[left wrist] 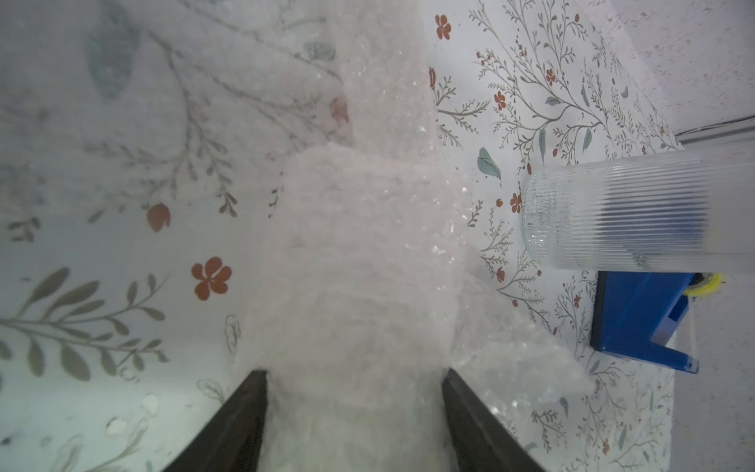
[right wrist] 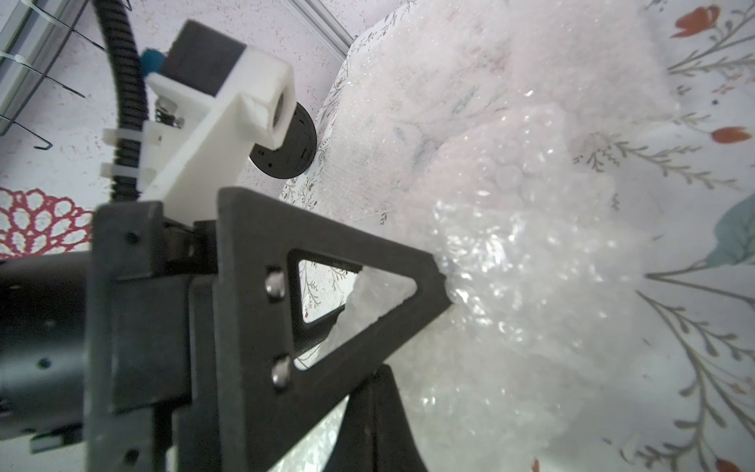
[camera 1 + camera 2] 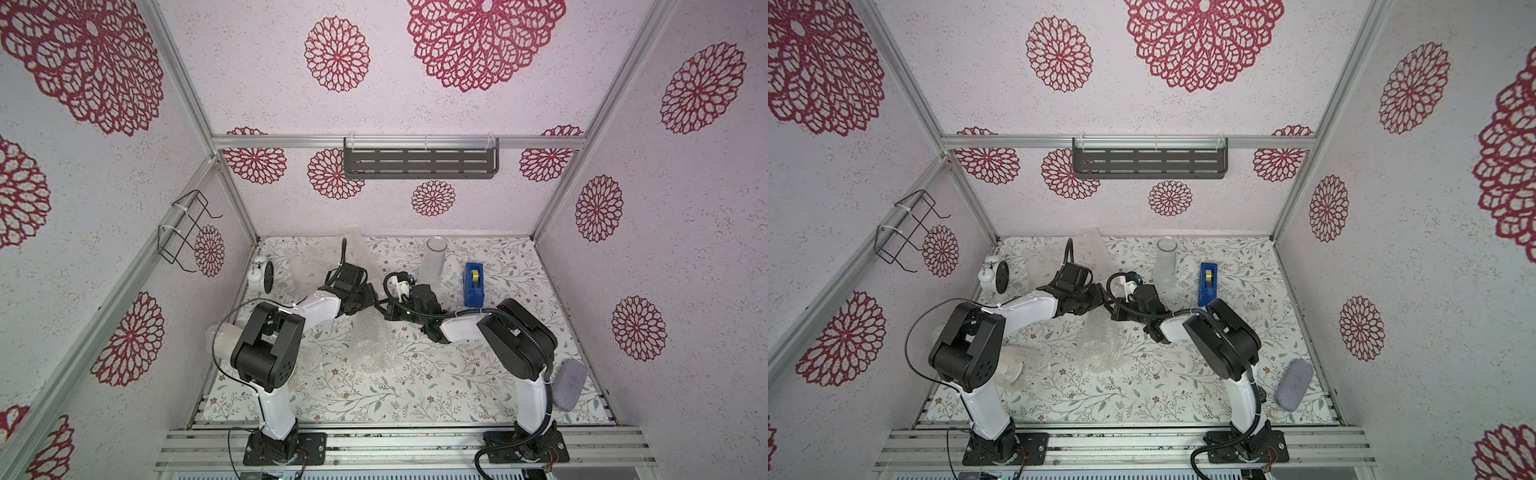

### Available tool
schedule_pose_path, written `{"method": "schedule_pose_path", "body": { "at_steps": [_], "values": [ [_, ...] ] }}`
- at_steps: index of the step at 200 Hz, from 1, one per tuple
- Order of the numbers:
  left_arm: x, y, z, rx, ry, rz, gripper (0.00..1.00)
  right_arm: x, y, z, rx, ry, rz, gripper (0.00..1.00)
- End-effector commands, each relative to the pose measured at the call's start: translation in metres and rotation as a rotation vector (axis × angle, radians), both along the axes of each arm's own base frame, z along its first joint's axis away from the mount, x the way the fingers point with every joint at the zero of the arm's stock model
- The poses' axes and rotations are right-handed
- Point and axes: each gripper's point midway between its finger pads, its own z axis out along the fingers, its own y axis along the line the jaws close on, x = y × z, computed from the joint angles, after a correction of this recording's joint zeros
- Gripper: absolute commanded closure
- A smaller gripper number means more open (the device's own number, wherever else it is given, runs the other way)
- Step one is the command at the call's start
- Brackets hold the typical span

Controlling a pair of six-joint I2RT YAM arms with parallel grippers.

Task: Wrap vases in bubble wrap
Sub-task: Wrap the vase in bubble wrap.

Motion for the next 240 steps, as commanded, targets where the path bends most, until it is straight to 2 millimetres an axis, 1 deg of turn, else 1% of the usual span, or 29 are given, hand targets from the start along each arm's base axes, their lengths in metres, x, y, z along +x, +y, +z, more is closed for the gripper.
{"method": "schedule_pose_path", "body": {
  "at_steps": [1, 16, 57, 80, 89, 103, 105, 110, 121, 129, 147, 159, 169, 185, 187, 190, 212, 240],
  "values": [
    [-0.043, -0.004, -0.050, 0.066, 0.198, -0.067, 0.41, 0.003, 0.007, 0.012, 0.011, -0.034, 0.002, 0.89],
    [-0.044, -0.001, -0.055, 0.082, 0.208, -0.063, 0.42, 0.003, 0.005, 0.018, 0.006, -0.042, -0.004, 0.83],
    [-0.047, 0.005, -0.067, 0.118, 0.227, -0.057, 0.43, -0.003, -0.007, 0.035, -0.024, -0.067, -0.026, 0.72],
    [-0.047, 0.006, -0.068, 0.121, 0.227, -0.057, 0.43, -0.006, -0.017, 0.041, -0.043, -0.084, -0.049, 0.70],
    [-0.047, 0.006, -0.068, 0.121, 0.228, -0.057, 0.43, -0.005, -0.023, 0.040, -0.059, -0.085, -0.076, 0.70],
    [-0.047, 0.005, -0.067, 0.121, 0.226, -0.058, 0.43, -0.001, -0.036, 0.033, -0.086, -0.075, -0.130, 0.70],
    [-0.050, 0.007, -0.078, 0.131, 0.250, -0.057, 0.43, -0.001, -0.038, 0.033, -0.088, -0.076, -0.138, 0.70],
    [-0.051, 0.008, -0.082, 0.135, 0.259, -0.057, 0.43, 0.001, -0.043, 0.029, -0.099, -0.067, -0.159, 0.71],
    [-0.051, 0.007, -0.081, 0.134, 0.257, -0.057, 0.43, 0.006, -0.052, 0.019, -0.126, -0.045, -0.200, 0.71],
    [-0.050, 0.007, -0.080, 0.131, 0.255, -0.057, 0.43, 0.008, -0.054, 0.010, -0.149, -0.028, -0.207, 0.71],
    [-0.050, 0.007, -0.079, 0.130, 0.254, -0.058, 0.43, 0.012, -0.050, -0.005, -0.172, -0.008, -0.191, 0.70],
    [-0.049, 0.006, -0.076, 0.125, 0.249, -0.059, 0.43, 0.014, -0.044, -0.012, -0.176, -0.002, -0.172, 0.67],
    [-0.050, 0.004, -0.075, 0.119, 0.248, -0.063, 0.43, 0.015, -0.039, -0.016, -0.173, 0.003, -0.156, 0.64],
    [-0.051, -0.001, -0.073, 0.096, 0.248, -0.073, 0.43, 0.016, -0.028, -0.017, -0.152, 0.004, -0.125, 0.59],
    [-0.048, -0.004, -0.062, 0.081, 0.223, -0.075, 0.43, 0.016, -0.027, -0.017, -0.149, 0.004, -0.121, 0.59],
    [-0.046, -0.004, -0.057, 0.073, 0.211, -0.075, 0.43, 0.016, -0.025, -0.017, -0.146, 0.003, -0.114, 0.58],
    [-0.043, -0.017, -0.042, -0.002, 0.180, -0.093, 0.40, 0.013, -0.015, -0.016, -0.126, 0.001, -0.084, 0.54],
    [-0.038, -0.032, -0.020, -0.100, 0.132, -0.117, 0.30, 0.010, -0.010, -0.015, -0.117, -0.002, -0.070, 0.53]
  ]
}}
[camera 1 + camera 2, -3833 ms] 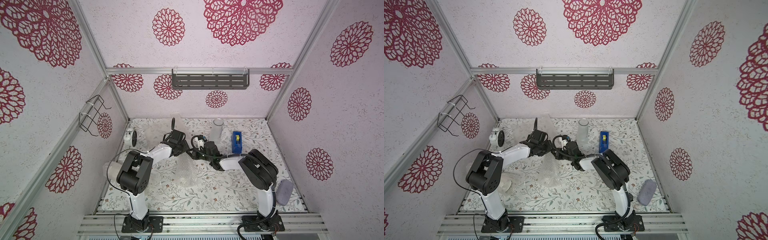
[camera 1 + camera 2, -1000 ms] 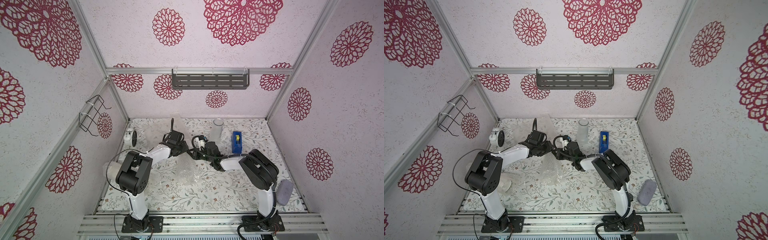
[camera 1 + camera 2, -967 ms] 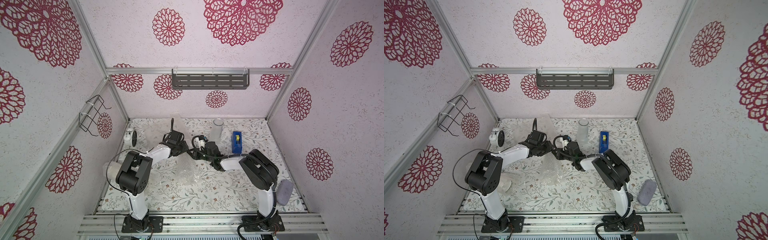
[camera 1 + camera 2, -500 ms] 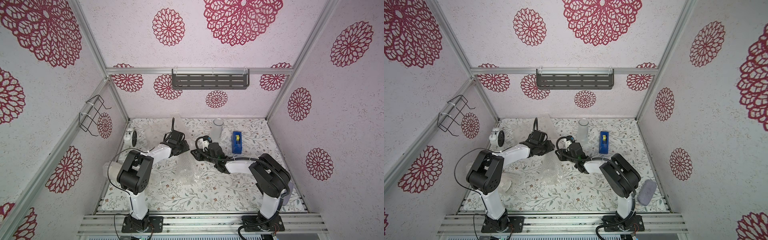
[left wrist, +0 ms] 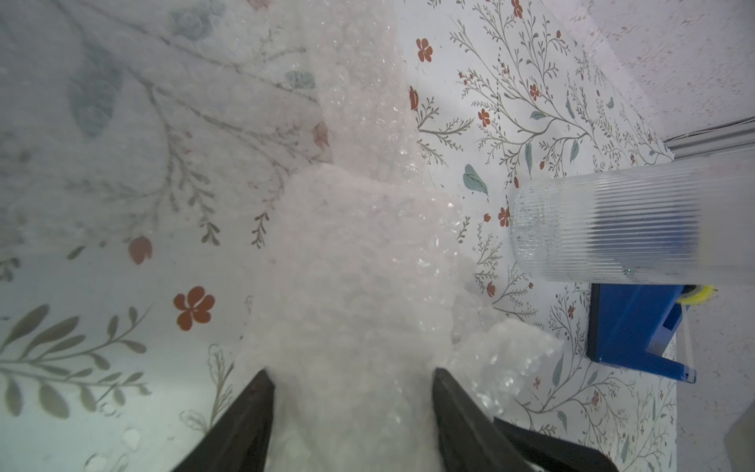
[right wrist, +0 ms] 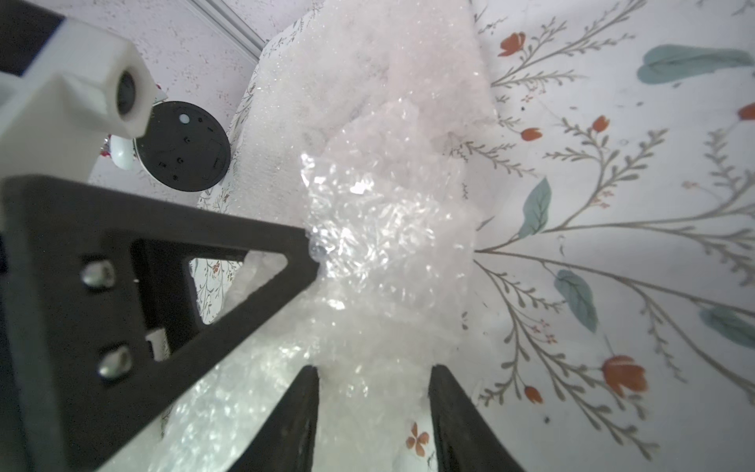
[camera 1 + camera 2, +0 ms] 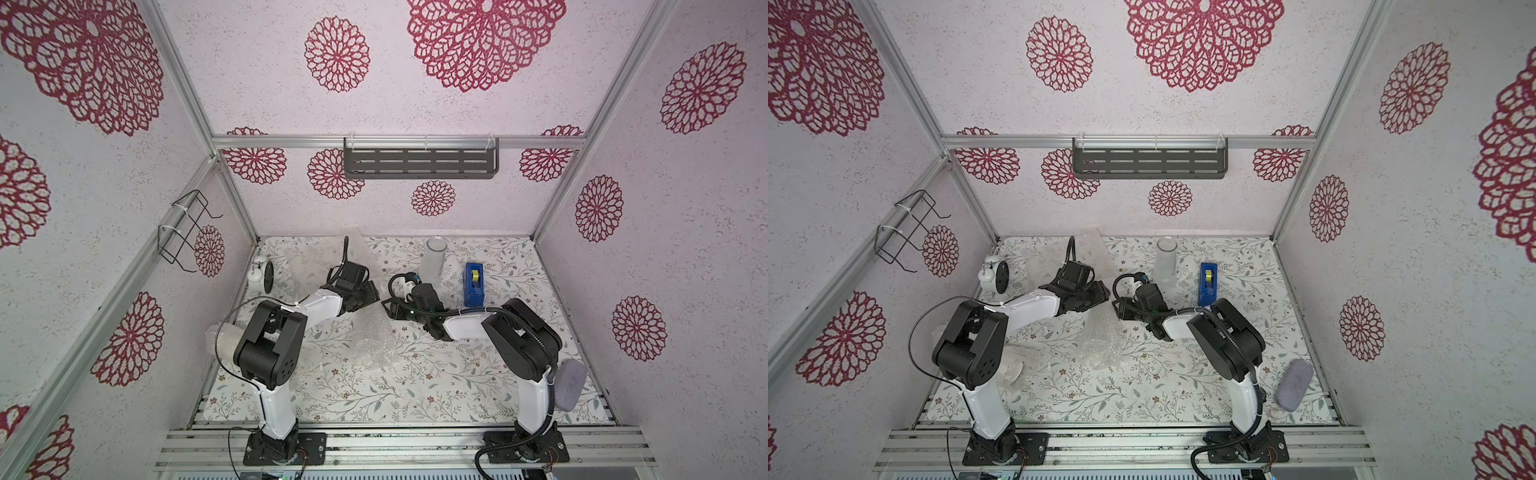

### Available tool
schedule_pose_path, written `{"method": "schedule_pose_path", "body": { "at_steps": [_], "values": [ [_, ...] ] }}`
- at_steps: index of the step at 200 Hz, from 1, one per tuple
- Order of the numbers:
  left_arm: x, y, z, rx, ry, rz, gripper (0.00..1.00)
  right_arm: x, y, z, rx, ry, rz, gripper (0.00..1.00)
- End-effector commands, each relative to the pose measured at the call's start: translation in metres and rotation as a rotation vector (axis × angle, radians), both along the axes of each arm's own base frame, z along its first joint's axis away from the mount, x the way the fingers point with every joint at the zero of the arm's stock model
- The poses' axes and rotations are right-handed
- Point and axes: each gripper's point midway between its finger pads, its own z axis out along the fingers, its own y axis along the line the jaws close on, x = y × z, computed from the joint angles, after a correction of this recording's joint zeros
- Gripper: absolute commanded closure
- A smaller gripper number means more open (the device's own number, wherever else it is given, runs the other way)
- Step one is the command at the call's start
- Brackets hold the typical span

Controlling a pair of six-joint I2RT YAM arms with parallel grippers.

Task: Wrap vases in bubble wrap
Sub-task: Wrap the vase in bubble wrap.

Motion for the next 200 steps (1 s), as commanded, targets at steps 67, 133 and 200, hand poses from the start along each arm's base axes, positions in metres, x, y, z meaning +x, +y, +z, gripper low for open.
{"method": "schedule_pose_path", "body": {
  "at_steps": [67, 133, 200],
  "values": [
    [-0.038, -0.032, 0.006, -0.155, 0.095, -0.107, 0.07, -0.009, 0.023, 0.009, 0.044, -0.029, 0.073, 0.52],
    [-0.039, -0.023, -0.017, -0.086, 0.147, -0.089, 0.09, -0.010, 0.026, 0.015, 0.049, -0.043, 0.077, 0.51],
    [-0.046, -0.004, -0.044, 0.039, 0.203, -0.052, 0.42, -0.009, 0.021, 0.021, 0.019, -0.059, 0.063, 0.46]
  ]
}}
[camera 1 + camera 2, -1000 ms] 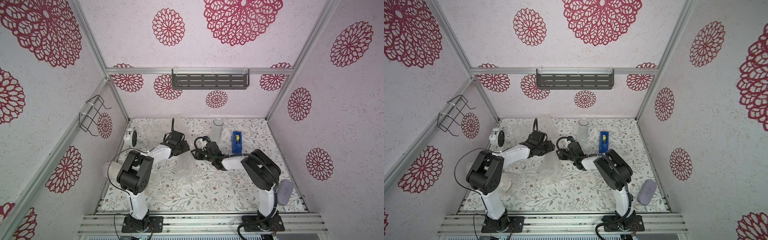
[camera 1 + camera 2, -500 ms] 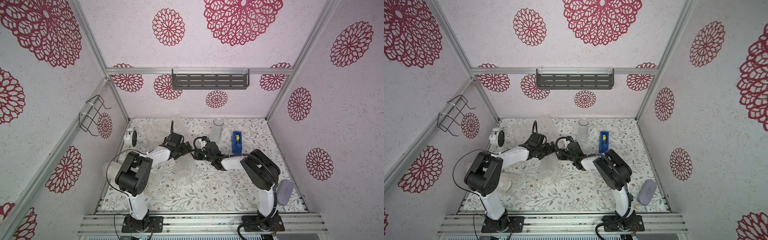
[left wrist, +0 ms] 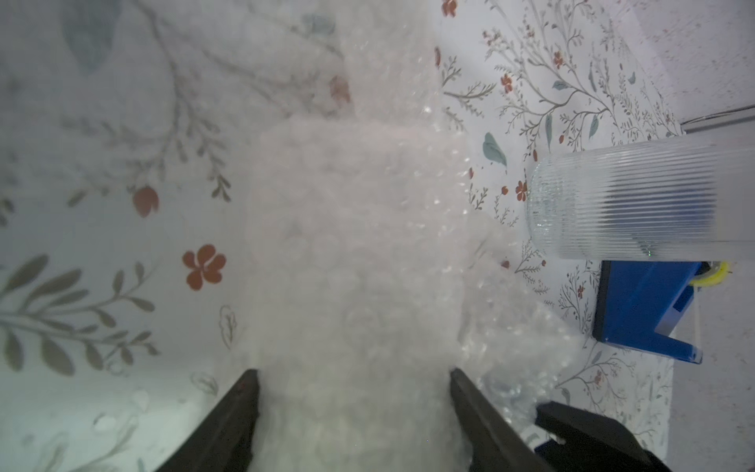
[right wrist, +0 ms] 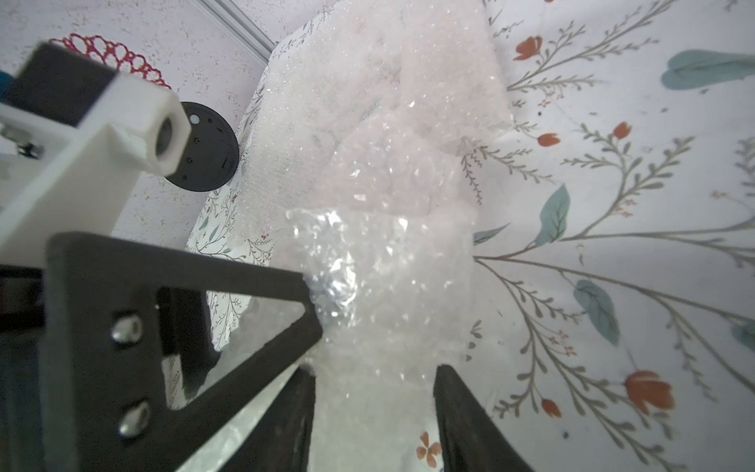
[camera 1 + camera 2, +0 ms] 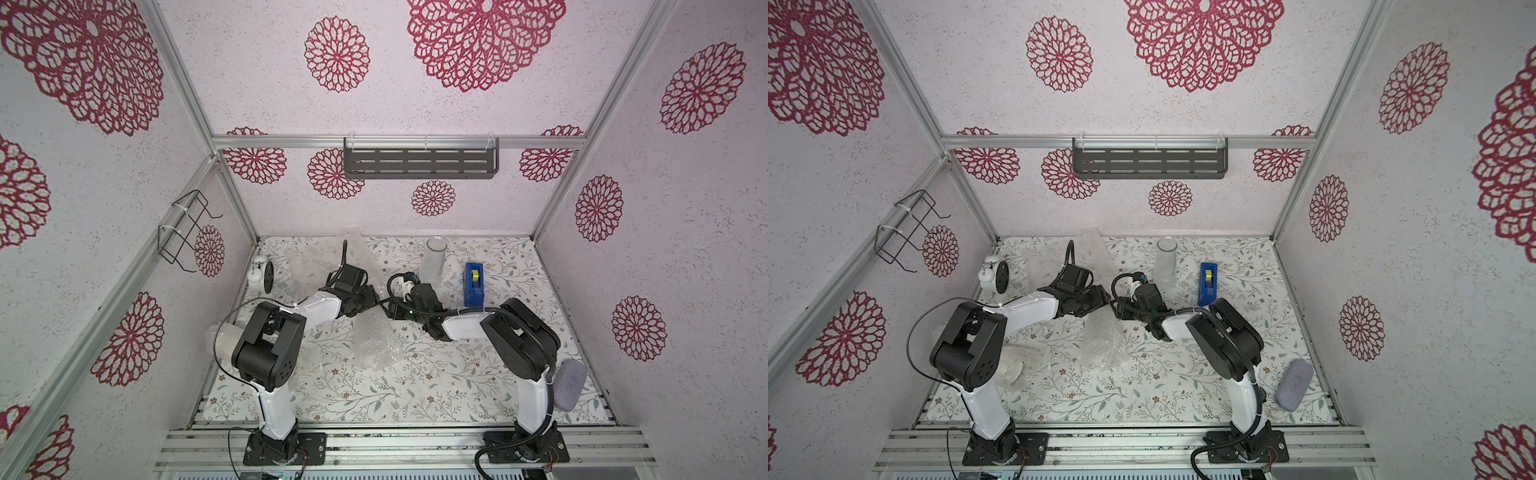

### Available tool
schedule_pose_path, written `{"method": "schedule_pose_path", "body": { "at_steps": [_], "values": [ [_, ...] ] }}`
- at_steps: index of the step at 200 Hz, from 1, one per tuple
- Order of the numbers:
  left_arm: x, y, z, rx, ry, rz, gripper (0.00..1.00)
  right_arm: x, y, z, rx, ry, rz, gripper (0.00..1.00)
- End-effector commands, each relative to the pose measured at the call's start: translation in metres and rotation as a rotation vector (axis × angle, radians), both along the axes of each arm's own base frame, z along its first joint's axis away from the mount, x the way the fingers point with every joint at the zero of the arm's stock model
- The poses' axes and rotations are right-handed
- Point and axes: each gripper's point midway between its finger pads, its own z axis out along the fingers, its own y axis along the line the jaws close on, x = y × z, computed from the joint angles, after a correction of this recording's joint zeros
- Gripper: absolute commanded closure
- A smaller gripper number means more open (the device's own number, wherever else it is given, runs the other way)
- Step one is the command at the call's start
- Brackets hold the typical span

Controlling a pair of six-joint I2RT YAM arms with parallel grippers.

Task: Wrap vases in bubble wrap
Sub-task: Wrap the vase in bubble wrap.

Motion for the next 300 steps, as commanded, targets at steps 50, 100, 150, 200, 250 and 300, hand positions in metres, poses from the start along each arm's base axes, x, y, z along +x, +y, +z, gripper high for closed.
{"method": "schedule_pose_path", "body": {
  "at_steps": [50, 100, 150, 200, 250, 300],
  "values": [
    [-0.039, 0.005, -0.051, 0.109, 0.180, -0.035, 0.48, -0.017, 0.004, 0.032, -0.021, -0.064, 0.045, 0.41],
    [-0.039, 0.008, -0.049, 0.127, 0.172, -0.025, 0.51, -0.038, -0.016, 0.048, -0.065, -0.078, 0.051, 0.38],
    [-0.036, 0.007, -0.044, 0.116, 0.161, -0.004, 0.56, -0.066, -0.010, 0.032, -0.110, -0.055, 0.109, 0.51],
    [-0.034, 0.014, -0.044, 0.151, 0.165, 0.031, 0.59, -0.096, 0.012, 0.042, -0.098, -0.067, 0.189, 0.70],
    [-0.032, 0.015, -0.046, 0.155, 0.168, 0.048, 0.62, -0.117, 0.018, 0.026, -0.199, -0.059, 0.206, 0.69],
    [-0.030, 0.015, -0.045, 0.154, 0.157, 0.041, 0.62, -0.127, 0.000, 0.049, -0.263, -0.109, 0.181, 0.54]
  ]
}}
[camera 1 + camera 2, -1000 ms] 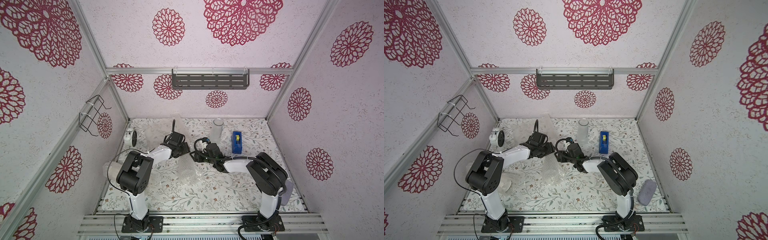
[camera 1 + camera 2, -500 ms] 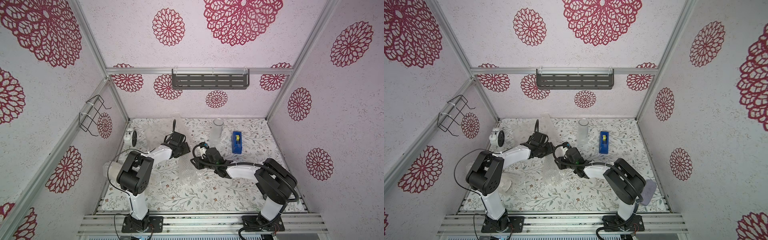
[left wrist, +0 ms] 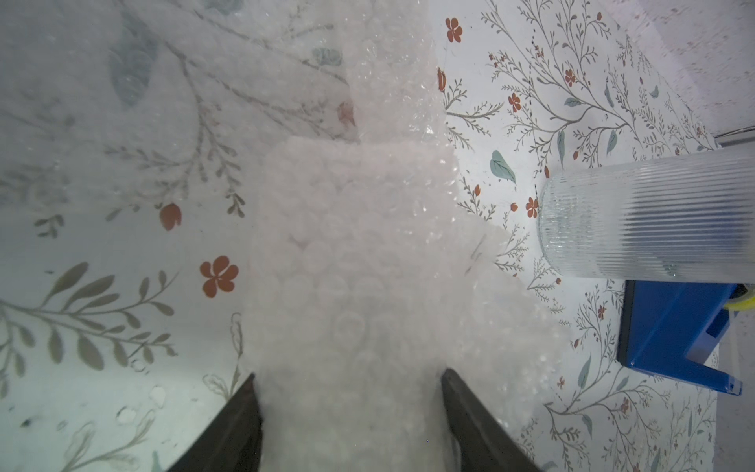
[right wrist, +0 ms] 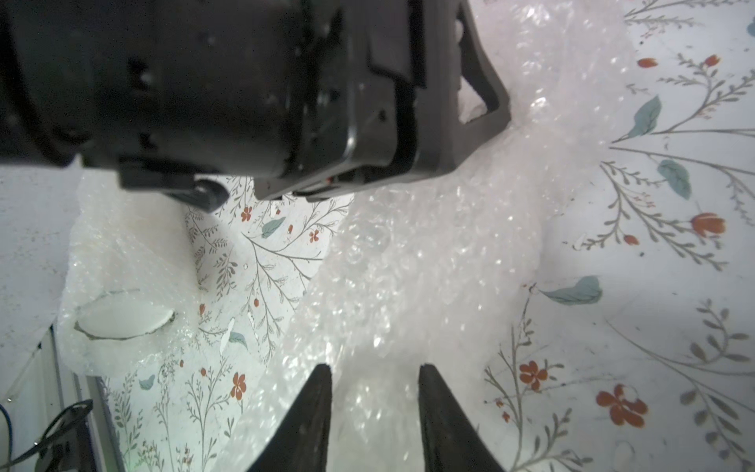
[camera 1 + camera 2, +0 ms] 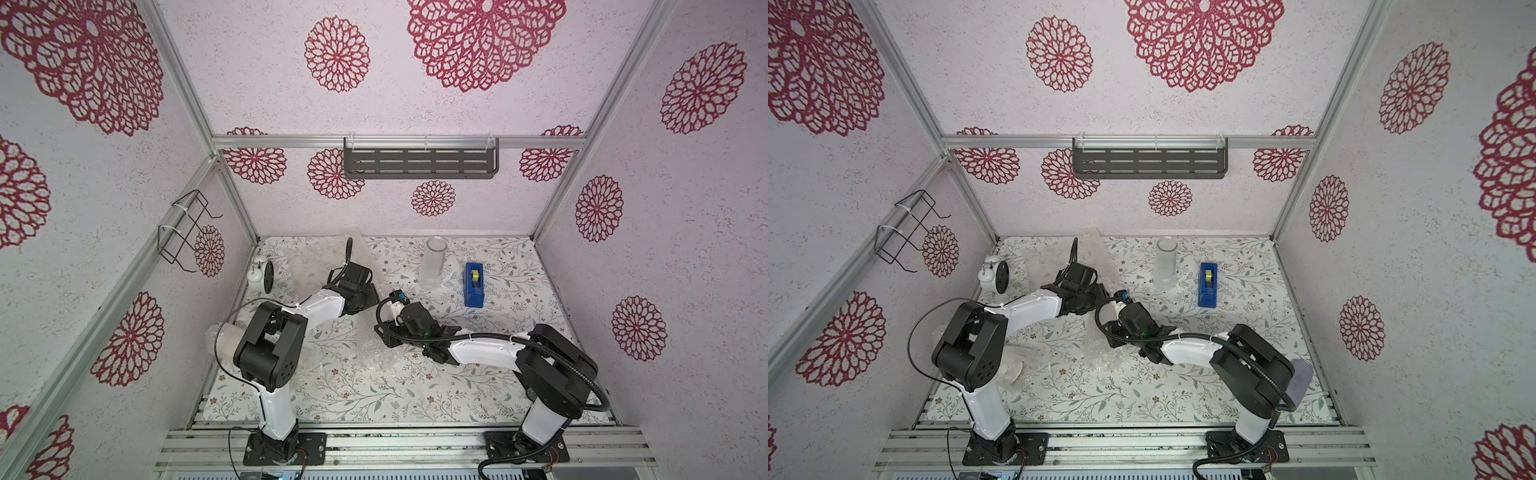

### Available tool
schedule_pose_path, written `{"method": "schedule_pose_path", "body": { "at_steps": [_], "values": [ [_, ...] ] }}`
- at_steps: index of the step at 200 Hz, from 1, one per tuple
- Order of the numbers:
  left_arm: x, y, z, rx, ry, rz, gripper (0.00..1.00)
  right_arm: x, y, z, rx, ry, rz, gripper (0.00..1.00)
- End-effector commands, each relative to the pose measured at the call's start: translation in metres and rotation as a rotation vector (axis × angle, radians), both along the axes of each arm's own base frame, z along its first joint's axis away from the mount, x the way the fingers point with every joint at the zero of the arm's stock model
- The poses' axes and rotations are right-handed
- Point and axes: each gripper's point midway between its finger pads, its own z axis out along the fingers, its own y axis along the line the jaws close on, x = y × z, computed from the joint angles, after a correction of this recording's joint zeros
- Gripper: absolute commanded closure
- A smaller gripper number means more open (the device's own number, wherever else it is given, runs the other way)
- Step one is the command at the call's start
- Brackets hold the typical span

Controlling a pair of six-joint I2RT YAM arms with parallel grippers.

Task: Wrap vases in bubble wrap
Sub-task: Wrap the vase in bubble wrap.

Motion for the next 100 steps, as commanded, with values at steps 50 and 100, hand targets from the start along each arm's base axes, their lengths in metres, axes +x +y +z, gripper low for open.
{"method": "schedule_pose_path", "body": {
  "at_steps": [50, 100],
  "values": [
    [-0.035, 0.010, -0.047, 0.073, 0.166, -0.004, 0.63, 0.003, -0.075, 0.066, -0.151, -0.169, -0.090, 0.46],
    [-0.036, 0.009, -0.047, 0.070, 0.162, -0.018, 0.63, 0.076, -0.189, 0.091, -0.121, -0.105, -0.254, 0.45]
  ]
}}
